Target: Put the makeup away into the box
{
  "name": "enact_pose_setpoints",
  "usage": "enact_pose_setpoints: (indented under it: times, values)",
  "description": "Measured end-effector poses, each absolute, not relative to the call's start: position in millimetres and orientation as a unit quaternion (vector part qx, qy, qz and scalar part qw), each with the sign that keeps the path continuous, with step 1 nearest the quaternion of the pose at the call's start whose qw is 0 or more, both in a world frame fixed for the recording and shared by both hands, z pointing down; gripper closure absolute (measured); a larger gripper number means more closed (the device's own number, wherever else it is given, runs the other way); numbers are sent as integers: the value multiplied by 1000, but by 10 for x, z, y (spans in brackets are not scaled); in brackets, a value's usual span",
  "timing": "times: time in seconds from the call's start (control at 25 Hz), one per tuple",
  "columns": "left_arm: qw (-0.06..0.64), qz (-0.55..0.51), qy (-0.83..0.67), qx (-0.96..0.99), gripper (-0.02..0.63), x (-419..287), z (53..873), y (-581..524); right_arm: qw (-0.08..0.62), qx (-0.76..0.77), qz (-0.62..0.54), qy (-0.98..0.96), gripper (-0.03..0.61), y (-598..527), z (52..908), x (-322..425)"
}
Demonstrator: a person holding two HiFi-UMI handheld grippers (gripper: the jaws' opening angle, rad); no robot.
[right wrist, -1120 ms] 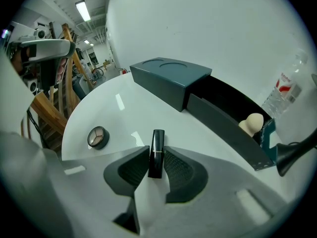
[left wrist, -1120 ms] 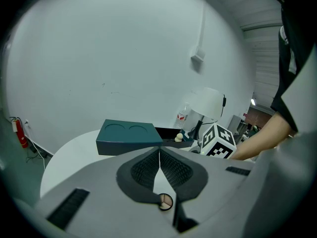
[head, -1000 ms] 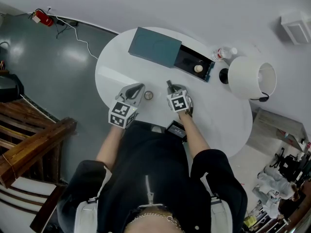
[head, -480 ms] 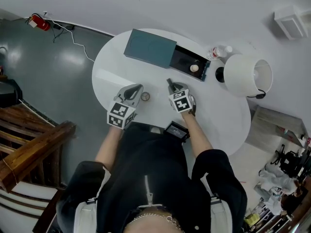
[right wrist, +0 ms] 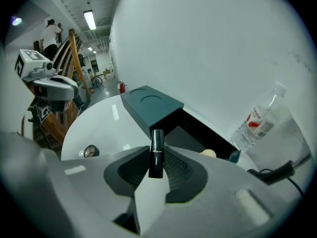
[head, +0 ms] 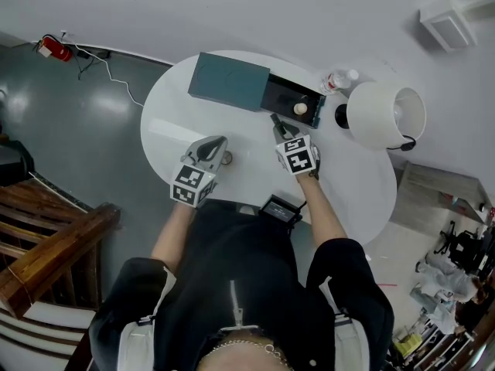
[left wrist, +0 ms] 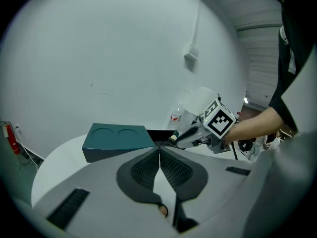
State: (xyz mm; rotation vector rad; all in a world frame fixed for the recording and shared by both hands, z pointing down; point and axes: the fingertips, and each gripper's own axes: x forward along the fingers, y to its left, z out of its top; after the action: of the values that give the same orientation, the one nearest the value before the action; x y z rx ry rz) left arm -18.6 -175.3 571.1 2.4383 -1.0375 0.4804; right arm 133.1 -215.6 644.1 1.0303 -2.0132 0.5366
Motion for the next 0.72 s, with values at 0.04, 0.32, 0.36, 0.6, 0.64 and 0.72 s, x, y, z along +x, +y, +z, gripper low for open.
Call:
enact_pose_setpoints:
  times: [0.04,0.32,0.36,0.6,0.64,0.72]
  values:
    - [222,174,-374,883,600,-179,5712,-1757,393,410,212,-795,494,-2204,6408,1341]
    - [224,175,-371,884,600,-164,5738,-1792,370,429,220,-795,494,-2598,6315,1452]
    - [225,176,-372,883,600,-172,5744,-1801,366,431,225,-793,494,-2663,6312,1462]
    - [231,178,-378,879,600,-238,5781,-1861,358,439,244,-787,494,-2966,6379,1481]
    - [232,178,-379,878,600,-248,5785,-1871,360,438,247,-786,494,-2995,6403,1477]
    - [234,179,-381,876,600,-264,5782,-1895,363,437,253,-783,494,-3041,6458,1465]
